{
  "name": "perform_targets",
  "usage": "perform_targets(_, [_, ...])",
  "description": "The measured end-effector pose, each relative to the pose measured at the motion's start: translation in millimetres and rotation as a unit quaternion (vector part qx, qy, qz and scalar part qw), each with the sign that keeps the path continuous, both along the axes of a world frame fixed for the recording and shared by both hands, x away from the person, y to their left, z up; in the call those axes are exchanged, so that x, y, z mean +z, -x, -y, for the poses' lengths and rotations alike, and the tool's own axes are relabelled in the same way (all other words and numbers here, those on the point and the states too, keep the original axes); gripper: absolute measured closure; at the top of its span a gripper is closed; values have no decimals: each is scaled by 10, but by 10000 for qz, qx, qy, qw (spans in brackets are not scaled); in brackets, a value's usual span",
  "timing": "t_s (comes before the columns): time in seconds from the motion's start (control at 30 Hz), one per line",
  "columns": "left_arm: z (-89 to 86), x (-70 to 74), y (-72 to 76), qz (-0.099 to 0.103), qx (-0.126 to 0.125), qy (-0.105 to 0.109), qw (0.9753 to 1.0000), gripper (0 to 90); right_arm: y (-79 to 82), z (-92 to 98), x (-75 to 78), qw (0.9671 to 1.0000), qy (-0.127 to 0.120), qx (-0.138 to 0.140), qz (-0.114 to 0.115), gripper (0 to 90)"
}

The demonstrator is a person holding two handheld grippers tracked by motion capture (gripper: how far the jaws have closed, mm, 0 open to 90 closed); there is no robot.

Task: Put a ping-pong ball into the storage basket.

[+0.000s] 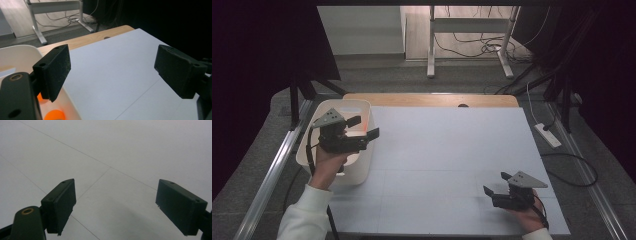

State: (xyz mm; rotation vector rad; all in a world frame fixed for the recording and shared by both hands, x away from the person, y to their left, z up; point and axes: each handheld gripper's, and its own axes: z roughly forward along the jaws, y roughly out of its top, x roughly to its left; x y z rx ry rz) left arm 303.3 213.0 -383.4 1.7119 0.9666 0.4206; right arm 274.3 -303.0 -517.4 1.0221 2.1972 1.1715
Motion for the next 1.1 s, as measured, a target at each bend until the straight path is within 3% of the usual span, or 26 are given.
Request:
perform_targets(0.23, [196, -32, 81, 18, -330, -92, 9994, 148, 16, -4, 6, 10000, 15, -18, 1, 166])
perform_targets(0.4, [334, -62, 154, 56, -574, -45, 9983, 150, 15, -15, 4, 10000, 42, -16, 0, 166])
perform_targets(0.63, [422, -125, 256, 108, -733, -85, 9972, 151, 14, -12, 0, 10000, 31, -20, 2, 166])
perform_targets(0.83, [506, -269, 379, 43, -999, -82, 9950, 150, 20, -10, 8, 10000, 31, -28, 14, 166])
perform_targets(1.1, [555, -399, 530, 67, -1152, -92, 9933, 150, 32, -15, 12, 10000, 16, -32, 22, 166])
